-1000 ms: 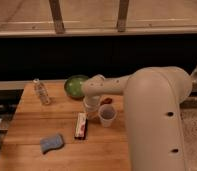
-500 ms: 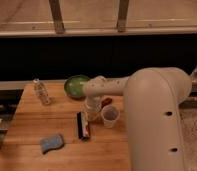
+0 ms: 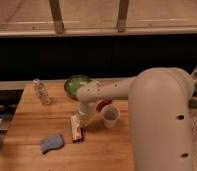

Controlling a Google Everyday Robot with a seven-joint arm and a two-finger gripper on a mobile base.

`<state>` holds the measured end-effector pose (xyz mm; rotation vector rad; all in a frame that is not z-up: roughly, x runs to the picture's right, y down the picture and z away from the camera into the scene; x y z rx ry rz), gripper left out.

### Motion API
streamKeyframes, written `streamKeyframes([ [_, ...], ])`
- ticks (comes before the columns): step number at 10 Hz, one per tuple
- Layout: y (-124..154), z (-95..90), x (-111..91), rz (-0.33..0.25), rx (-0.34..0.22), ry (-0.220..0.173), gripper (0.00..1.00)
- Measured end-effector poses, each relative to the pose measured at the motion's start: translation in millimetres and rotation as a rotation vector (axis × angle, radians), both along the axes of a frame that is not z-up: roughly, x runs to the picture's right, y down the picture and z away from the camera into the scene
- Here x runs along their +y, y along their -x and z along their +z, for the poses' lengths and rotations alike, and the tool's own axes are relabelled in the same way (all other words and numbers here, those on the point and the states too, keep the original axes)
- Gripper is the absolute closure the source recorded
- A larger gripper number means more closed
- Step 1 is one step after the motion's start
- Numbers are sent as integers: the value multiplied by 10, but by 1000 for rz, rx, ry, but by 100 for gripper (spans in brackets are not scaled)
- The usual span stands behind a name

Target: Push the eraser across the table

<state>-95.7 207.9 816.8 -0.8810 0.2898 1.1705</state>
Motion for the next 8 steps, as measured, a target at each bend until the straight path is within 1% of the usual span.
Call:
streamKeyframes([
  [1,113,-72,-5,-2,-36,-8,100],
  [2,200,-118,-22,-5,-61,-15,100],
  [4,397,-155,-82,-21,-109,-27,100],
  [5,575,-161,-121,-39,-141,-36,100],
  [6,668,-179,-147,-46,-155,-46,100],
  [8,631,-163,-155,-42,-146,-47,100],
])
